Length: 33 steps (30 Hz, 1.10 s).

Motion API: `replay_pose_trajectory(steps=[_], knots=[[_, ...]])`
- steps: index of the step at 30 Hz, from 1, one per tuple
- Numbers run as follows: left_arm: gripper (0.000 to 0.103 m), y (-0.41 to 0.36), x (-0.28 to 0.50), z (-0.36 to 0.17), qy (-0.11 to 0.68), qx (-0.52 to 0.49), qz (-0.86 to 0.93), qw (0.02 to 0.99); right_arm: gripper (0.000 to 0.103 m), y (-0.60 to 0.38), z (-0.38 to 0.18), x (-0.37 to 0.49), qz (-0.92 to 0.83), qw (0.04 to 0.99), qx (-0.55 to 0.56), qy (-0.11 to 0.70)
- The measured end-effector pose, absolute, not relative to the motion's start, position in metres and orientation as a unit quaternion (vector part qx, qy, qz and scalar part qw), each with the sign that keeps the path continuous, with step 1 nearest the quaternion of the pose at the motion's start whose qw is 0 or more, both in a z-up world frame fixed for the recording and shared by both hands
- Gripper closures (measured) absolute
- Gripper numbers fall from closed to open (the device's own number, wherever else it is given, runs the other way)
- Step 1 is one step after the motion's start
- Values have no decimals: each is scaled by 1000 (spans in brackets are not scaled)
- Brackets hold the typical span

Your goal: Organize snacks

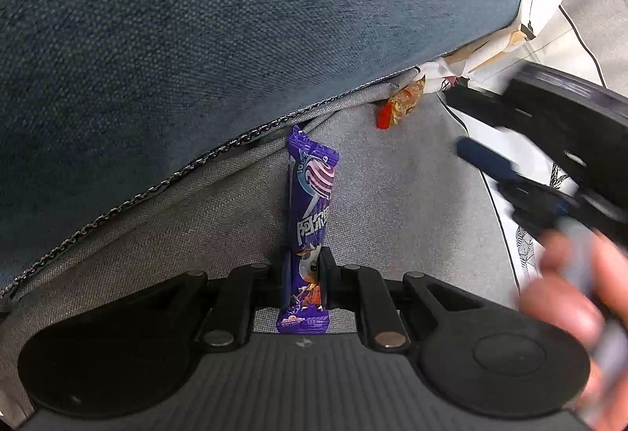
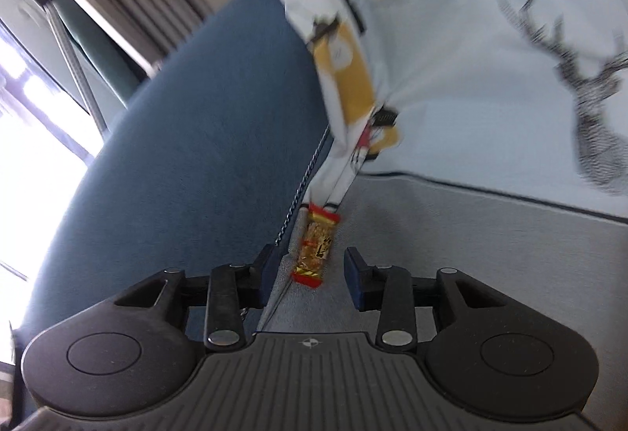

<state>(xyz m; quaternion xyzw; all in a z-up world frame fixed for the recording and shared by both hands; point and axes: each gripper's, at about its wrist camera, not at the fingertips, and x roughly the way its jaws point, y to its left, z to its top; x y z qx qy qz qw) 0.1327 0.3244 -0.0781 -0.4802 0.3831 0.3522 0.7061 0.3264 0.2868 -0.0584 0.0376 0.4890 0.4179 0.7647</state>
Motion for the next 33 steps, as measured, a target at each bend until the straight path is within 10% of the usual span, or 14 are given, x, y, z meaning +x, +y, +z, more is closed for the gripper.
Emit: replay_pose_trajectory(steps=[6, 9, 16, 17, 33], knots=[[88, 329, 136, -80, 384, -481, 347, 708, 55, 324, -100, 332, 407, 758, 0, 510], [88, 330, 136, -78, 385, -479, 347, 708, 80, 330, -101, 324, 425, 758, -19, 494], [89, 331, 133, -76, 386, -481, 347, 707, 82, 302, -81, 312, 420, 778, -32, 467], [89, 332, 133, -76, 386, -483, 346, 706, 103, 294, -76, 310, 416, 781, -34, 464], [89, 326, 112, -76, 385, -508, 354, 685, 85, 208, -41, 252, 402, 801, -57, 440]])
